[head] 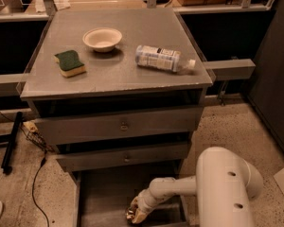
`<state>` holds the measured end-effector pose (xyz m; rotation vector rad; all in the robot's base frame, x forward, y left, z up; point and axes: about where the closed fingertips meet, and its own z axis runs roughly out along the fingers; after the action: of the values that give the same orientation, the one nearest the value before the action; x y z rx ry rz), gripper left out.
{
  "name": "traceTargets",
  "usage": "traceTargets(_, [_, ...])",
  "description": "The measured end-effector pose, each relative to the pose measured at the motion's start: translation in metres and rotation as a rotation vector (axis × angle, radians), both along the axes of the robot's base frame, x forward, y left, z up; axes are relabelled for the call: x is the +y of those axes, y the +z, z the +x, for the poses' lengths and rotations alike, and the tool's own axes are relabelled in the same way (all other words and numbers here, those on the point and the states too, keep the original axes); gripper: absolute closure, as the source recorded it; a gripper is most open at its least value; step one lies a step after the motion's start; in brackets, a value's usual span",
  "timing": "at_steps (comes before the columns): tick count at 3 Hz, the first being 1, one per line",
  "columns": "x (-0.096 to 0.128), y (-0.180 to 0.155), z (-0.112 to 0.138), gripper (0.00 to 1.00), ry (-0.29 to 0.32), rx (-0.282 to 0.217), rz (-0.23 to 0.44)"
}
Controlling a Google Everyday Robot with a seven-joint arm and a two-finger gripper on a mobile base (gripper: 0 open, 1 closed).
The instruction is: Pick orange can from bottom drawer and place on counter
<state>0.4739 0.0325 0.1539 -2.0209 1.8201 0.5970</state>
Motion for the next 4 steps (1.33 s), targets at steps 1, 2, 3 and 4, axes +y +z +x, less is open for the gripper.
traceTargets(1, [-0.004, 0.015, -0.001, 1.00, -0.006, 0.006, -0.035])
traceTargets(2, [-0.007, 0.047, 0.000, 1.00, -0.032, 0.023, -0.071])
traceTargets(3, [-0.006, 0.078, 0.001, 1.00, -0.064, 0.020, -0.083])
traceTargets(4, [-0.008, 0.114, 0.002, 1.00, -0.101, -0.017, -0.073])
